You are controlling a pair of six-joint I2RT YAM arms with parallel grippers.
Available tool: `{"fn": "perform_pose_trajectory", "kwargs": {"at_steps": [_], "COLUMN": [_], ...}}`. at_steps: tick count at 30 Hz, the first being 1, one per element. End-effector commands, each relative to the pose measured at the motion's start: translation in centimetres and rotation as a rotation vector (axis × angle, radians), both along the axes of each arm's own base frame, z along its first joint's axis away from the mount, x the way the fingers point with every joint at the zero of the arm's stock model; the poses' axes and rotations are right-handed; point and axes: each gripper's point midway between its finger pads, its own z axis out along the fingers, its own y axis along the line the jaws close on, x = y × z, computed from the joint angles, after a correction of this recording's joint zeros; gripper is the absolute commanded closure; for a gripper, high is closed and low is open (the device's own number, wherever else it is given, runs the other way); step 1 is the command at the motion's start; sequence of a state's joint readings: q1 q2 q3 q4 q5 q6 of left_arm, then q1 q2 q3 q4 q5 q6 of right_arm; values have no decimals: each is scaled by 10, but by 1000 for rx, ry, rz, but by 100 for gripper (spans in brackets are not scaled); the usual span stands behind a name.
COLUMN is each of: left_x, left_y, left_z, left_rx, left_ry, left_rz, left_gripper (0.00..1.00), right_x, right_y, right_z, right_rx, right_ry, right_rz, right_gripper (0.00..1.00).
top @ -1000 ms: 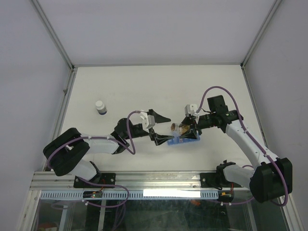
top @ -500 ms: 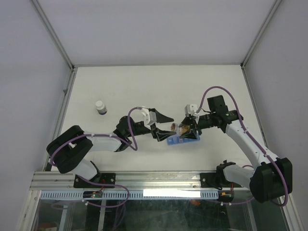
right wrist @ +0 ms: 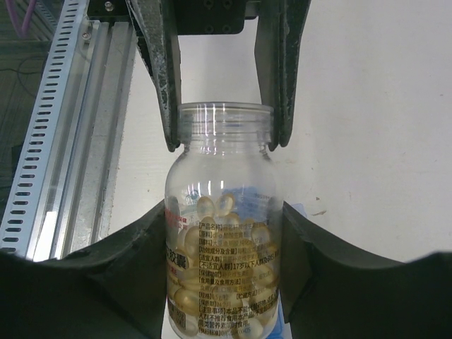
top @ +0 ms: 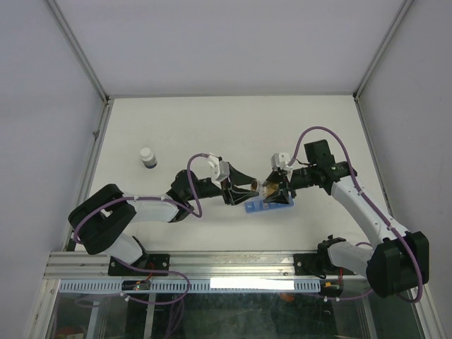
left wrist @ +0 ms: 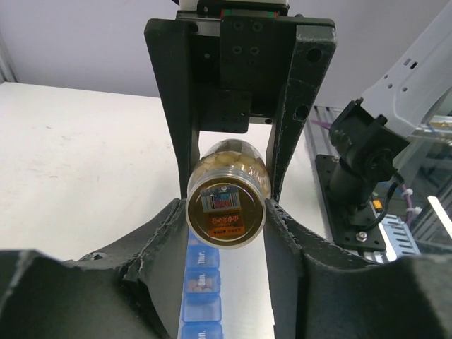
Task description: Sort the pills into containers
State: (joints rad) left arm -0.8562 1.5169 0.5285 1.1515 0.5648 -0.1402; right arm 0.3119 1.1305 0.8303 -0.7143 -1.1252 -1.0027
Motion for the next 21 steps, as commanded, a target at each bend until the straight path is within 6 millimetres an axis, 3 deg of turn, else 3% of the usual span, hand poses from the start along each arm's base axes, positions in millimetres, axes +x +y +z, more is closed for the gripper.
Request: {"fn": "perform_pose_trajectory", "kwargs": {"at_steps": [1, 7, 8, 9, 16, 17, 21], "left_x": [3, -6, -2, -2, 10, 11, 6], "left_y": [0, -1, -4, -2, -7, -6, -5], "left_z": [35, 43, 36, 46, 32, 31, 35], "left_rx": [-99, -134, -123, -142, -92, -90, -101], "left_ry": [14, 201, 260, 299, 566, 576, 560], "left_rz": [-8, 37, 82, 115, 304, 313, 287], "left_gripper": [70, 97, 100, 100, 100, 96, 57], "right_x": [0, 1, 1, 1, 2, 1, 1], "right_y": [6, 6, 5, 6, 6, 6, 6], "right_z": [16, 15, 14, 14, 14, 14, 14], "right_rx": [43, 40, 38, 38, 37, 37, 38], "right_ry": [-38, -37, -34, -33, -30, -29, -29], "right_rz": [33, 31, 30, 30, 30, 31, 30], "right_gripper": [100, 100, 100, 100, 100, 100, 100]}}
